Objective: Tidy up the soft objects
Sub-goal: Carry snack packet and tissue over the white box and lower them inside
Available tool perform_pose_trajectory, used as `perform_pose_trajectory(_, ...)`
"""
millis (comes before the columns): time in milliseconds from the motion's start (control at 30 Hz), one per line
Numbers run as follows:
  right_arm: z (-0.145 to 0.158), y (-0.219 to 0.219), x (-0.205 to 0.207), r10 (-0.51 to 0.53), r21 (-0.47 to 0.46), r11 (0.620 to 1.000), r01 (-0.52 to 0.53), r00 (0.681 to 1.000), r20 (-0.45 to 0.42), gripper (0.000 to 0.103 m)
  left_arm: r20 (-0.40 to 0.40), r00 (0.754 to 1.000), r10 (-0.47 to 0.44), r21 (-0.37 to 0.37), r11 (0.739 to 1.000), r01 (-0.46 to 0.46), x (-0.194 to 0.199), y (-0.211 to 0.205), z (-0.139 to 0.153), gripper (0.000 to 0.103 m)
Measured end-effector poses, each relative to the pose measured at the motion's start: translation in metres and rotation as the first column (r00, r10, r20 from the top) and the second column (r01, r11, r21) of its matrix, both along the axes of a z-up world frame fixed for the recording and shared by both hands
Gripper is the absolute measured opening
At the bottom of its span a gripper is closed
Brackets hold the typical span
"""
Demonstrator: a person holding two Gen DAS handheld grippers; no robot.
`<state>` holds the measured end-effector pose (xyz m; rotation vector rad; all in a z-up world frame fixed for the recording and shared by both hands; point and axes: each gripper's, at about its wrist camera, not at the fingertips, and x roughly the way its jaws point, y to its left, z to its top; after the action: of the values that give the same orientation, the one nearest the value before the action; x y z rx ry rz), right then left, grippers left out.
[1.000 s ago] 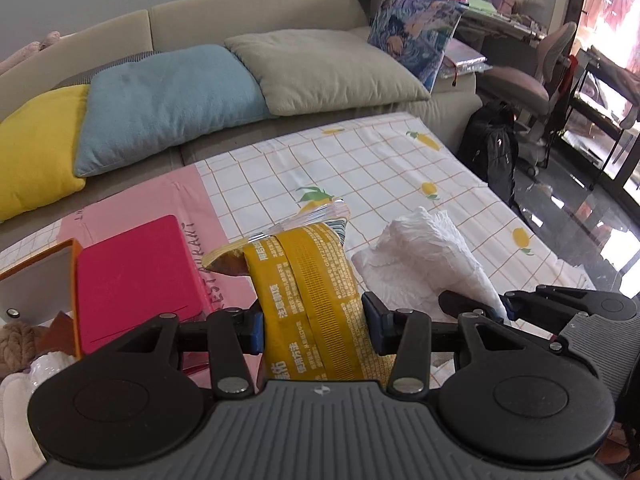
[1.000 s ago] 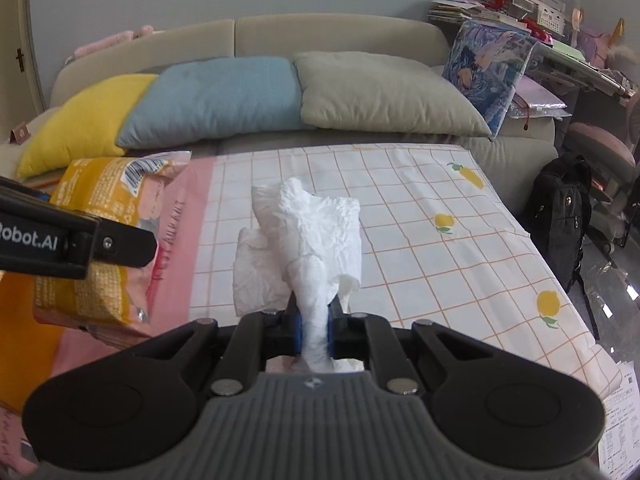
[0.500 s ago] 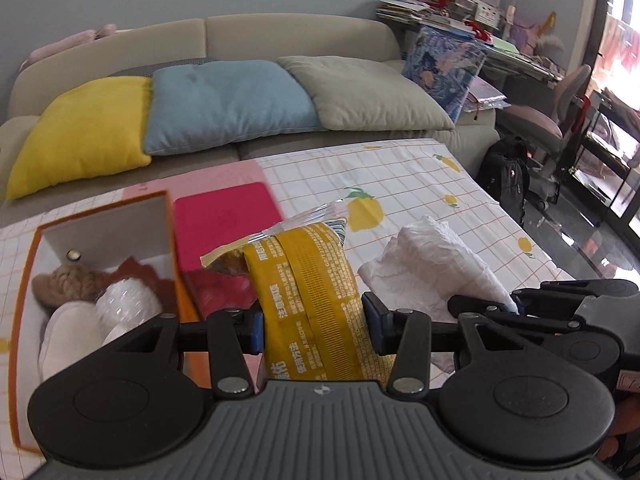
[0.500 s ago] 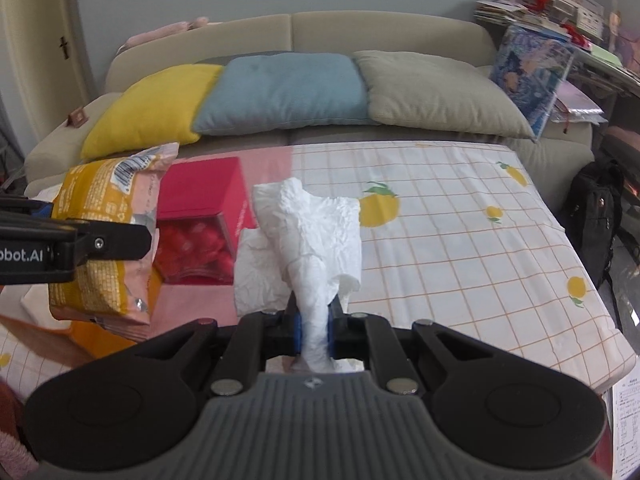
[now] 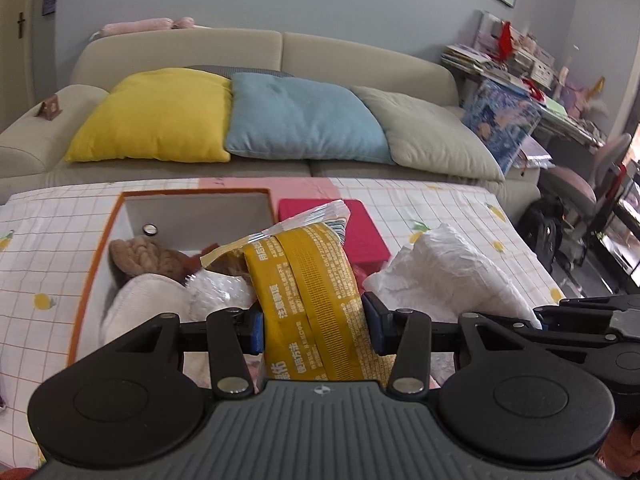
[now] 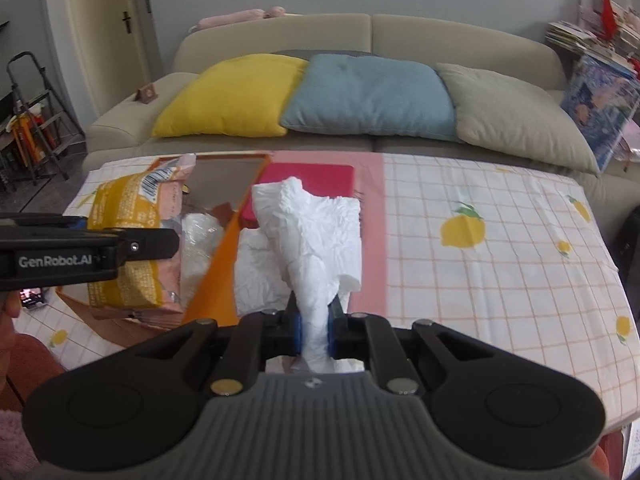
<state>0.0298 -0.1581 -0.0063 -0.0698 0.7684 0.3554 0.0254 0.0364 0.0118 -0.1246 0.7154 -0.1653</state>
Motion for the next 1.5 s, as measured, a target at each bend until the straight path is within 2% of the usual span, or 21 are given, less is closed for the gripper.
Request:
perform_pose_trajectory(200, 0.013, 0.036, 0.018, 0.061, 0.016, 0.998, -0.061, 0.997, 0.038, 0.009, 0.022, 0.998, 0.060, 0.022, 0.998, -0.060, 0.009, 0.029, 0.003, 0.053)
perform_pose_trajectory(500, 0.026, 0.086, 0.064, 0.108, 0.099, 0.989, -0.114, 0.992, 0.063, 0.009, 0.023, 0.992, 0.126, 0.085, 0.988, -0.128, 0.040, 0.068, 0.002, 0.053)
perform_pose_trajectory(633, 0.025, 0.108, 0.090, 0.113, 0.136, 0.984, -0.117, 0.993, 0.041, 0.009, 0.001, 0.988, 0.153, 0.070, 0.986, -0.153, 0.063, 0.094, 0.002, 0.053)
perform_pose_trajectory(767, 0.018, 0.128, 0.116, 0.111, 0.128, 0.985, -0.114, 0.993, 0.032, 0.009, -0.032, 0.987, 0.159, 0.041, 0.987, -0.158, 0.090, 0.117, -0.001, 0.053)
perform_pose_trajectory(833, 0.011, 0.140, 0.129, 0.117, 0.109, 0.987, -0.119, 0.993, 0.026, 0.009, -0.057, 0.988, 0.145, 0.037, 0.989, -0.143, 0.102, 0.121, -0.006, 0.053)
perform_pose_trajectory(1000, -0.018, 0.166, 0.160, 0.168, 0.011, 0.986, -0.168, 0.986, -0.010, 0.009, -0.115, 0.987, 0.109, 0.090, 0.991, -0.099, 0.130, 0.119, -0.030, 0.053)
perform_pose_trajectory(1133, -0.045, 0.182, 0.186, 0.207, -0.070, 0.975, -0.212, 0.976, -0.072, 0.009, -0.180, 0.980, 0.087, 0.101, 0.992, -0.070, 0.147, 0.118, -0.056, 0.053)
perform_pose_trajectory(1333, -0.079, 0.203, 0.200, 0.298, -0.220, 0.923, -0.316, 0.948, -0.110, 0.009, -0.262, 0.963, 0.069, 0.111, 0.993, -0.041, 0.161, 0.119, -0.089, 0.053)
perform_pose_trajectory(1433, -0.088, 0.210, 0.203, 0.334, -0.259, 0.897, -0.358, 0.933, -0.133, 0.009, -0.290, 0.955, 0.066, 0.110, 0.993, -0.035, 0.165, 0.124, -0.099, 0.053)
perform_pose_trajectory(1500, -0.094, 0.214, 0.206, 0.350, -0.279, 0.882, -0.379, 0.925, -0.149, 0.009, -0.290, 0.955, 0.065, 0.137, 0.990, -0.026, 0.166, 0.123, -0.101, 0.053)
